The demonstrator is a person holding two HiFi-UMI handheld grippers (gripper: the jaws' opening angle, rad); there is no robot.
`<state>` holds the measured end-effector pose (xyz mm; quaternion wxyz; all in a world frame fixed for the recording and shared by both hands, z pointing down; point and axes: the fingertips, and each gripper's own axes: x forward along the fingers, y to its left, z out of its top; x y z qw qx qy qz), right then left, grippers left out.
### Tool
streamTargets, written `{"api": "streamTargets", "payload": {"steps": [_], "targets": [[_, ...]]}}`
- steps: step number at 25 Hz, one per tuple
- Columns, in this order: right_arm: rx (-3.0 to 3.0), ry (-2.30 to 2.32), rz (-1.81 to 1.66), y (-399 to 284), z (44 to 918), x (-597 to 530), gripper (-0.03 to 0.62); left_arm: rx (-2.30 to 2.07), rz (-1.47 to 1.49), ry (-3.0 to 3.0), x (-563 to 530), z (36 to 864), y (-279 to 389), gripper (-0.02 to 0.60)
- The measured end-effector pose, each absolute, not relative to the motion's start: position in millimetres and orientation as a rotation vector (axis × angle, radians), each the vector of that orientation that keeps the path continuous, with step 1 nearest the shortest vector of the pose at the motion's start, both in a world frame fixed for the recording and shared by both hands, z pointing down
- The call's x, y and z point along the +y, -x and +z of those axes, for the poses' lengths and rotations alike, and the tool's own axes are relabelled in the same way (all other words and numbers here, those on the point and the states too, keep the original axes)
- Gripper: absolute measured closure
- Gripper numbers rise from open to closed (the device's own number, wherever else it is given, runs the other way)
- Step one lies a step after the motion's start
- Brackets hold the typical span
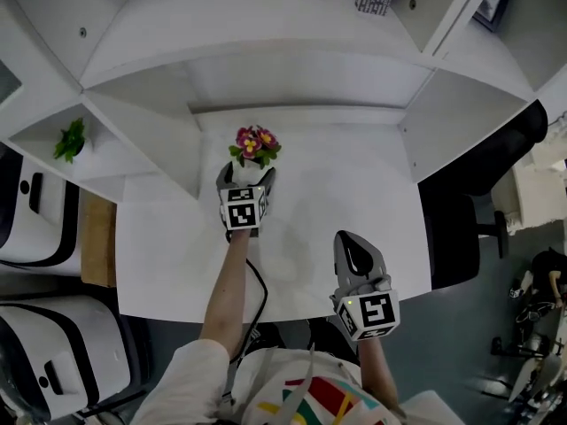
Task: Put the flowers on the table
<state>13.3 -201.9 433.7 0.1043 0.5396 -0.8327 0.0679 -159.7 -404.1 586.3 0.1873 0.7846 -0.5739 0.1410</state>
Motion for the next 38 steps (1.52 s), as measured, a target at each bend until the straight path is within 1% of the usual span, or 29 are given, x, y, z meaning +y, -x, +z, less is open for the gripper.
{"api": "streamTargets", "payload": {"steps": [5, 7, 10, 12, 14, 18, 21, 24, 28, 33, 38], "targets": [[-2.506, -1.566, 0.148, -0.9, 414.5, -205.5, 0.594, -1.571, 0.431, -2.211, -378.7, 565.4, 170.0, 0.121], [-2.527, -1.547, 0.125, 6.3, 409.6, -207.3, 0.594, -1.58, 0.453, -2.27, -367.1, 548.6, 169.9, 0.137], [-2.569, -1.51, 0.087, 20.1, 399.4, -208.3, 0.594, -1.675, 0.382, -2.323, -352.5, 511.5, 178.0, 0.253], [-2.605, -1.483, 0.06, 31.1, 392.4, -211.1, 0.594, -1.782, 0.296, -2.346, -346.8, 479.1, 190.9, 0.391], [-2.633, -1.465, 0.042, 39.2, 387.1, -213.8, 0.594, -1.852, 0.229, -2.412, -338.1, 445.3, 196.9, 0.461], [-2.65, -1.459, 0.029, 44.2, 380.4, -212.2, 0.594, -1.806, 0.119, -2.619, -304.7, 389.3, 174.8, 0.577], [-2.671, -1.421, 0.008, 54.4, 377.1, -209.3, 0.594, -1.831, 0.001, -2.656, -276.0, 353.3, 170.4, 0.577], [-2.695, -1.385, 0.009, 63.3, 375.1, -206.4, 0.594, -1.947, -0.083, -2.623, -248.3, 326.4, 179.0, 0.577], [-2.719, -1.352, -0.024, 71.3, 369.4, -204.5, 0.594, -2.034, -0.225, -2.541, -215.4, 313.4, 193.4, 0.578], [-2.701, -1.328, -0.096, 73.3, 365.7, -199.9, 0.594, -2.065, -0.217, -2.513, -198.7, 318.6, 202.9, 0.577], [-2.698, -1.331, -0.088, 72.7, 367.7, -201.0, 0.594, -2.103, -0.2, -2.495, -194.9, 316.4, 210.4, 0.577]]}}
